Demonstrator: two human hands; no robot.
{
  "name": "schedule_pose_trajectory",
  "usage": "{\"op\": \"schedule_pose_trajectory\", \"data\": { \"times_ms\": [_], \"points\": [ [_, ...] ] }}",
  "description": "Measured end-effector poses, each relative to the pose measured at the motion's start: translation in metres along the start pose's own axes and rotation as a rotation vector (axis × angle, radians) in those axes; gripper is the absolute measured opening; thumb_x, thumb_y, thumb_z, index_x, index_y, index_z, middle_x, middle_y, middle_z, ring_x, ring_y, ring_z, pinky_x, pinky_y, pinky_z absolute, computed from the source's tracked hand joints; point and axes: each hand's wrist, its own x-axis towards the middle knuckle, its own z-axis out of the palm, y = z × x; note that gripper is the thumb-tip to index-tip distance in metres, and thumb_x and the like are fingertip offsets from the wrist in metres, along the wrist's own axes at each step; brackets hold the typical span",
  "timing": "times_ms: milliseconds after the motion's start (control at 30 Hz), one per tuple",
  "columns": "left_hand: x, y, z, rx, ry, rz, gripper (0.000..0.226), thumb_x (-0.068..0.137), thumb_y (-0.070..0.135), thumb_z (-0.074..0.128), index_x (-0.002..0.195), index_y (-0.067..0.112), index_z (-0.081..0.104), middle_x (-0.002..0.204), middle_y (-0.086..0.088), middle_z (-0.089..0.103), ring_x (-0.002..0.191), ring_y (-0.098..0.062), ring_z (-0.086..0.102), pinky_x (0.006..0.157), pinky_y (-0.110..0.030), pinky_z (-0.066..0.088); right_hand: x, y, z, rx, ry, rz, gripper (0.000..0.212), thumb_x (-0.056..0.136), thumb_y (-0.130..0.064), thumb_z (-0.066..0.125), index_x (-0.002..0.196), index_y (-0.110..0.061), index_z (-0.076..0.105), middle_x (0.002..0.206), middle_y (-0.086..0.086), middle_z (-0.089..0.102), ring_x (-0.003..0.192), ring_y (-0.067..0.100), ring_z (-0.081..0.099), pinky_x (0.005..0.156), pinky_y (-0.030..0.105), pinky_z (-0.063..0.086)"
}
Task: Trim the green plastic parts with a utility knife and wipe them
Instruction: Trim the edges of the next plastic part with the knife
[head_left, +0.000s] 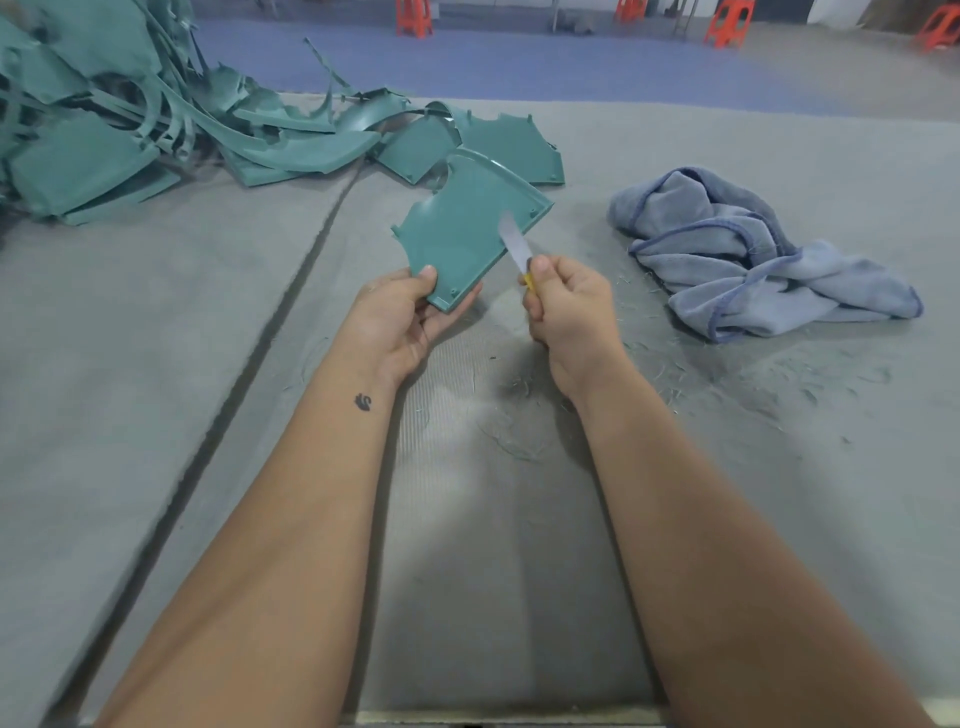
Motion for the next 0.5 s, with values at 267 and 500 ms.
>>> {"op": "schedule_pose_trajectory", "data": {
  "times_ms": [267,500],
  "points": [
    [0.0037,-0.0011,0.0000,0.059,0.026,0.006,0.020,0.101,0.003,0.041,0.096,-0.001,0.060,0.086,-0.016,0.069,0.073,-0.021,0.071,0.054,-0.025,0.058,-0.0061,0.0020,0.0004,-0.145,-0.248,-0.040,0.032,0.099,-0.013,0.048,0.069,-0.018,0.059,0.045,-0.009,0.042,0.040,0.003,0.033,0.040,0.013,0.028],
    [0.0026,0.0008,0.0009,0.064,0.002,-0.026,0.020,0.102,0.002,0.039,0.097,-0.002,0.058,0.083,-0.015,0.068,0.067,-0.021,0.070,0.055,-0.026,0.058,-0.0048,0.0012,0.0045,-0.141,-0.057,-0.052,0.034,0.099,-0.014,0.048,0.067,-0.019,0.055,0.049,-0.008,0.040,0.045,0.005,0.032,0.044,0.018,0.027]
  ]
}}
